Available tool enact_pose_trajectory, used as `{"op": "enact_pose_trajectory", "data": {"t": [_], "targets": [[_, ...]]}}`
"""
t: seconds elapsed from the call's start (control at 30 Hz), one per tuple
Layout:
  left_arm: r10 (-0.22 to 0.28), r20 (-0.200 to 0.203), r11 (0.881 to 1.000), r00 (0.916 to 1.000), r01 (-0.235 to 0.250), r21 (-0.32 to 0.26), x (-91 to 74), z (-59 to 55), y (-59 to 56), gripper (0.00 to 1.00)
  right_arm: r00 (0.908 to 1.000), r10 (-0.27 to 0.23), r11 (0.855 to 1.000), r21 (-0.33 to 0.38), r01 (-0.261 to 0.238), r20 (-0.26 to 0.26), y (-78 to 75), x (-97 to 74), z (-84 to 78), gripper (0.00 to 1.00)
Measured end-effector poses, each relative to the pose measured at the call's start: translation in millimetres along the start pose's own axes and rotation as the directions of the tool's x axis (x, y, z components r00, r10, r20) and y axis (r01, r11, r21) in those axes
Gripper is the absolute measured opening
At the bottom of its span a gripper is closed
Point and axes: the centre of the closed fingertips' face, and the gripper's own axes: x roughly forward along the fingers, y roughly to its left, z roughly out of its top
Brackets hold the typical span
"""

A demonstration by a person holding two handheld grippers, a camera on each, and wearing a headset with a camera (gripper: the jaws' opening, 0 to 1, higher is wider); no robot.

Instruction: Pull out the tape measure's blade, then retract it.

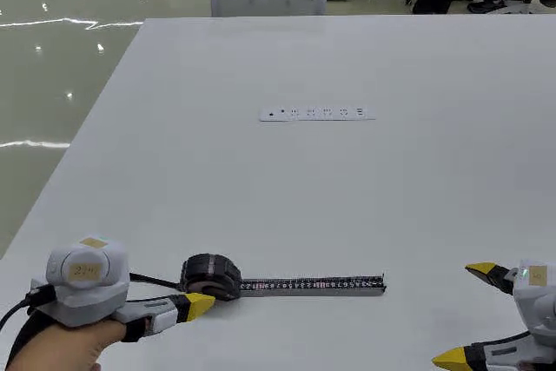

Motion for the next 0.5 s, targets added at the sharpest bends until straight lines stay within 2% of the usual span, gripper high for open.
{"op": "enact_pose_trajectory", "data": {"t": [0.07,0.13,0.2,0.23,0.27,0.43,0.5], "targets": [[-0.003,-0.001,1.0,1.0,0.003,-0.024,4.3,0.4,-6.4,1.0,0.9999,0.011,1.0,-0.019,-0.011,-0.011,-0.2,2.4,1.0,0.94],[-0.009,0.002,0.997,1.0,0.009,-0.082,12.1,-1.9,-12.5,1.0,0.9994,0.028,0.999,-0.028,-0.028,-0.022,0.0,5.5,1.8,0.93],[0.033,-0.024,0.985,0.9992,-0.037,-0.17,17.1,-7.8,-11.1,1.0,0.9983,0.045,0.998,-0.047,-0.047,-0.037,0.2,8.9,1.1,0.93],[0.038,-0.023,0.981,0.999,-0.041,-0.188,19.7,-8.3,-11.7,1.0,0.9973,0.054,0.997,-0.056,-0.057,-0.051,0.7,9.9,0.0,0.92],[0.036,-0.006,0.979,0.9993,-0.036,-0.2,23.1,-6.5,-14.4,1.0,0.9959,0.065,0.995,-0.071,-0.069,-0.063,1.3,11.3,0.3,0.92],[0.034,-0.018,0.988,0.9993,-0.036,-0.149,33.7,-10.8,-28.5,1.0,0.9921,0.092,0.988,-0.118,-0.102,-0.086,-1.2,18.2,6.9,0.9],[0.046,-0.013,0.989,0.9989,-0.047,-0.138,37.4,-9.5,-30.2,1.0,0.9904,0.1,0.984,-0.137,-0.113,-0.095,-3.6,21.7,10.3,0.89]]}}
